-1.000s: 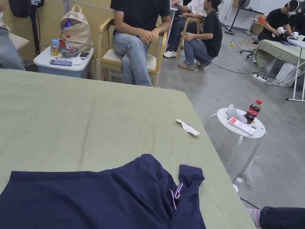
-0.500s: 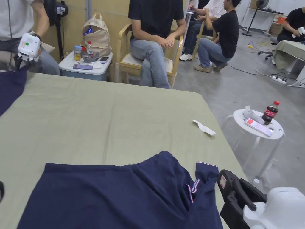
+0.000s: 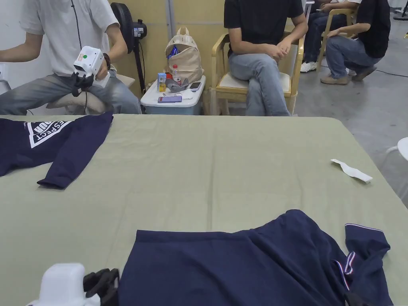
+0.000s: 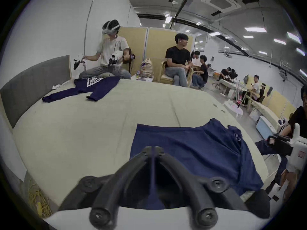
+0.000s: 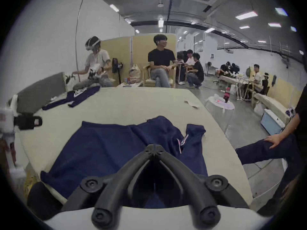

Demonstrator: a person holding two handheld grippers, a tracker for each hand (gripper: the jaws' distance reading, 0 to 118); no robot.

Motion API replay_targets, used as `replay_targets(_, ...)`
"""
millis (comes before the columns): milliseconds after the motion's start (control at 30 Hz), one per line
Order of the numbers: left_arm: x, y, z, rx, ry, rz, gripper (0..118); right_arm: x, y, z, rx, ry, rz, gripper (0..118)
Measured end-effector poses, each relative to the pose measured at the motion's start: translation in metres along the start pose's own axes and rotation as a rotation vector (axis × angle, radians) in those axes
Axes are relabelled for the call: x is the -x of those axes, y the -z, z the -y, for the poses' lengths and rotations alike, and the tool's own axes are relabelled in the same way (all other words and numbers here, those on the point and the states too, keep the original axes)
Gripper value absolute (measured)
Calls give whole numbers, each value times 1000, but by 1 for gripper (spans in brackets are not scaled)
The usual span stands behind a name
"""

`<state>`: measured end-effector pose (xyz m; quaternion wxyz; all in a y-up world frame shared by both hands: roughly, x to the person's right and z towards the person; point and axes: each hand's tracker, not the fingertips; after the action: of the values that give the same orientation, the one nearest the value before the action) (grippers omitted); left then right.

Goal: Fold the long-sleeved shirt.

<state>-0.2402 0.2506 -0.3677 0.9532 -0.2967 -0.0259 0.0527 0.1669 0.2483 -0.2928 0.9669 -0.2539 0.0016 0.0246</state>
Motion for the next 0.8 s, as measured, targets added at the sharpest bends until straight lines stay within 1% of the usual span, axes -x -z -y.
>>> replay_targets(33, 5, 22, -8, 18, -2, 19, 78, -3, 3, 0, 20, 14, -20, 0)
replay_targets(133, 17, 97, -35, 73, -16, 57, 77, -12, 9, 6, 38, 77, -62, 0)
replay_targets(267, 27, 212, -51, 209, -13, 49, 76, -24, 22, 14, 104, 58, -22, 0)
replay_targets(333, 24, 249, -47, 300, -37, 51, 73, -31, 28, 19, 142, 67, -6, 0)
replay_targets(367, 24, 265, -42, 353, -44, 62, 70, -35, 31, 22, 154, 70, -7, 0)
replay_targets(400, 24, 277, -34, 384, -50, 75, 62, -39, 34, 25, 173, 71, -4, 0)
replay_targets(433, 23, 289, -25, 434, -59, 72, 49, -42, 37, 27, 197, 67, 10, 0)
replay_targets(467, 21, 281, -24, 316, 26, -13, 39, -44, 40, 29, 213, 59, 19, 0)
replay_targets(500, 19, 275, -27, 229, 60, 6, 15, -47, 43, 30, 224, 52, 24, 0)
replay_targets(533, 20, 284, -25, 304, 27, 12, 0, -49, 47, 31, 227, 51, 30, 0)
replay_targets(567, 25, 285, -24, 313, -15, 27, 0, -51, 51, 32, 230, 56, 34, 0)
replay_targets(600, 26, 270, -21, 286, -69, 44, 0, -53, 56, 31, 233, 66, 31, 0)
replay_targets(667, 34, 255, -26, 287, -155, 78, 0, -55, 66, 27, 243, 89, 6, 0)
replay_targets(700, 37, 243, -29, 265, -173, 85, 0, -55, 70, 23, 242, 89, 6, 0)
replay_targets(767, 54, 203, -38, 142, -135, 41, 0, -54, 71, 18, 207, 94, -11, 0)
replay_targets(800, 61, 184, -41, 119, -142, 22, 0, -55, 71, 16, 194, 100, -20, 0)
